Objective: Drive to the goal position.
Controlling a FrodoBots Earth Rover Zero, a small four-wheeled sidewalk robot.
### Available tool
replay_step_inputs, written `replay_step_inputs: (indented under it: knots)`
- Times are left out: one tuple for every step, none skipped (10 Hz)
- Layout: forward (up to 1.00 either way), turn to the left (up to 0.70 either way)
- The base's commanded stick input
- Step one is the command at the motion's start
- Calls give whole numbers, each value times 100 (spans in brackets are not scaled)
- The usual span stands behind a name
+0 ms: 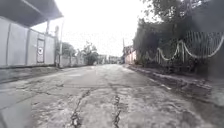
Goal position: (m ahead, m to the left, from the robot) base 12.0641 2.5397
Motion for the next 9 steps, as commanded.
replay_step_inputs:
  knots:
    - [70, 0]
    - [70, 0]
    - [70, -19]
    - [70, -34]
    - [70, -35]
    - [70, -35]
    - [70, -35]
    - [70, -35]
    - [70, -35]
